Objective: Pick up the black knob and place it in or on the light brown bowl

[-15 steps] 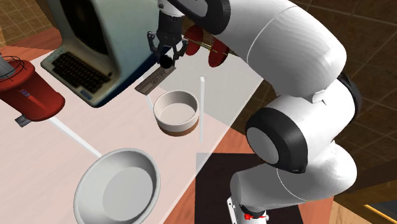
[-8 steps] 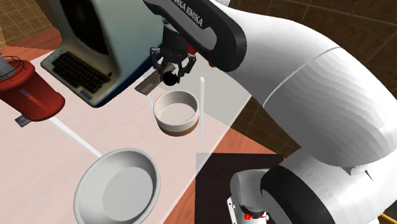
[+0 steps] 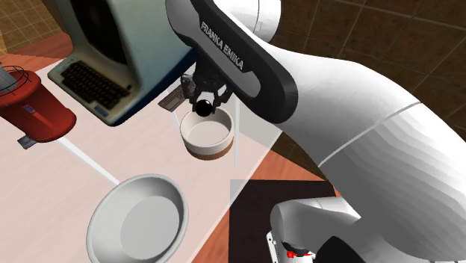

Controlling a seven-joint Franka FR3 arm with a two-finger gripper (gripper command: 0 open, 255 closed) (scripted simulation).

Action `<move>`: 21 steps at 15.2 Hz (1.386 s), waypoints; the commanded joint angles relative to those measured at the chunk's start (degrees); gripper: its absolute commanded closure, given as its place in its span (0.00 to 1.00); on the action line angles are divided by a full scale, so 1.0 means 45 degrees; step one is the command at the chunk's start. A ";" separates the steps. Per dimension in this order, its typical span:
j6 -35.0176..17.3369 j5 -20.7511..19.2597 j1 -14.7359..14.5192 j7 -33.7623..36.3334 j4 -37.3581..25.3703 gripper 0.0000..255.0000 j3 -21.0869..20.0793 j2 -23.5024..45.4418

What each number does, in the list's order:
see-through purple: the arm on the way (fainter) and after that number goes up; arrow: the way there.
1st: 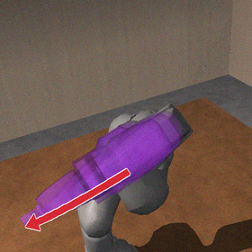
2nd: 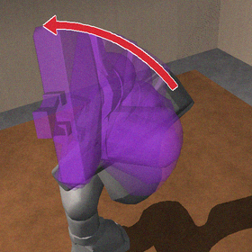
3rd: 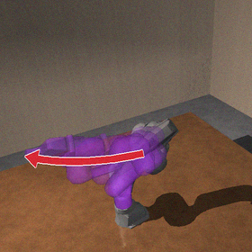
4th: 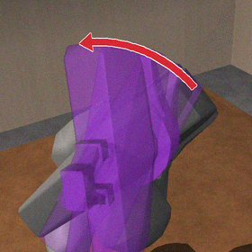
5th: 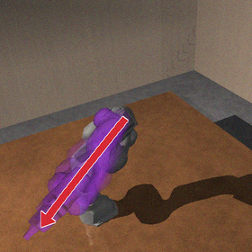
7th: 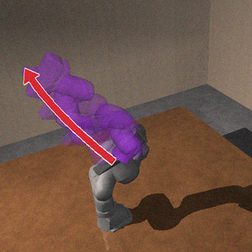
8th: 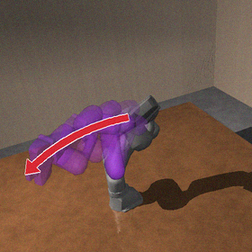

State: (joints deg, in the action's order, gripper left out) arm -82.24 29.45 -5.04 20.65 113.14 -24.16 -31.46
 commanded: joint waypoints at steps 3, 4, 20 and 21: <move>-0.0578 0.0096 -0.0041 -0.0225 0.0821 1.00 -0.0096 -0.0222; -0.0723 0.0121 -0.0052 -0.0282 0.1026 1.00 -0.0122 -0.0274; -0.1377 0.0244 -0.0102 -0.0531 0.1911 0.00 -0.0247 -0.0476; -0.1377 0.0244 -0.0102 -0.0531 0.1911 0.00 -0.0247 -0.0476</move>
State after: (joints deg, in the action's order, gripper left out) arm -88.43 30.55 -5.50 18.26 121.74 -25.27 -33.60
